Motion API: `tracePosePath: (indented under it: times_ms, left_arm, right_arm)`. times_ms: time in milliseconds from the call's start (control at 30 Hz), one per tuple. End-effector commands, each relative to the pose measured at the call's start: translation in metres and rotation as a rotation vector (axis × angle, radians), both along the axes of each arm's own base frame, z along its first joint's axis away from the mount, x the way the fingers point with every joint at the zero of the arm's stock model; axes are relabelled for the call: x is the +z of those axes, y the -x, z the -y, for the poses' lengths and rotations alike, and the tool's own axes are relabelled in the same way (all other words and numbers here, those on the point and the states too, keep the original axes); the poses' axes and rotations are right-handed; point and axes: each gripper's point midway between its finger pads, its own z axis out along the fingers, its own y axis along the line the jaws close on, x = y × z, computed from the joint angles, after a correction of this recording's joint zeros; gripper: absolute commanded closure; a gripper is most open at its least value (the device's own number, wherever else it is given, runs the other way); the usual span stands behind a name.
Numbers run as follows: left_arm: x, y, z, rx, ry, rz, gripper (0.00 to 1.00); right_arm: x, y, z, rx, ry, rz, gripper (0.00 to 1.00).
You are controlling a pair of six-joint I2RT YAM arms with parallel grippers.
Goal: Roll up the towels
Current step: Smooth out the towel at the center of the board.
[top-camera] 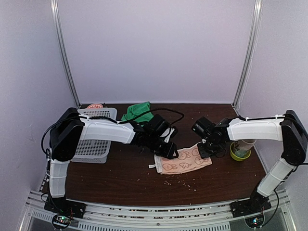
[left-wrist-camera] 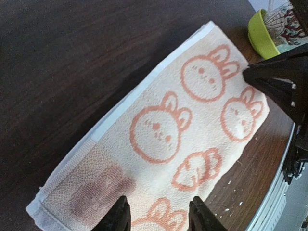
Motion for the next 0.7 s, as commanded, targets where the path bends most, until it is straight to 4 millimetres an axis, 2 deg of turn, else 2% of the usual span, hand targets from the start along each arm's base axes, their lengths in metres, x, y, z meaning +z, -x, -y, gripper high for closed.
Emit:
tracePosePath:
  times_ms: [0, 200, 433, 667]
  left_arm:
    - [-0.001, -0.001, 0.006, 0.004, 0.043, -0.018, 0.57]
    - [-0.015, -0.007, -0.004, 0.080, 0.092, -0.107, 0.57]
    - [-0.039, -0.012, -0.023, 0.148, 0.126, -0.200, 0.57]
    - [-0.045, -0.013, -0.029, 0.156, 0.094, -0.189, 0.58]
  right_arm:
    - [0.004, -0.005, 0.014, -0.021, 0.171, 0.070, 1.00]
    - [-0.002, -0.008, 0.015, -0.023, 0.292, 0.119, 1.00]
    - [0.003, -0.007, 0.002, 0.041, 0.420, 0.175, 1.00]
    - [-0.002, -0.004, -0.010, 0.091, 0.502, 0.193, 1.00]
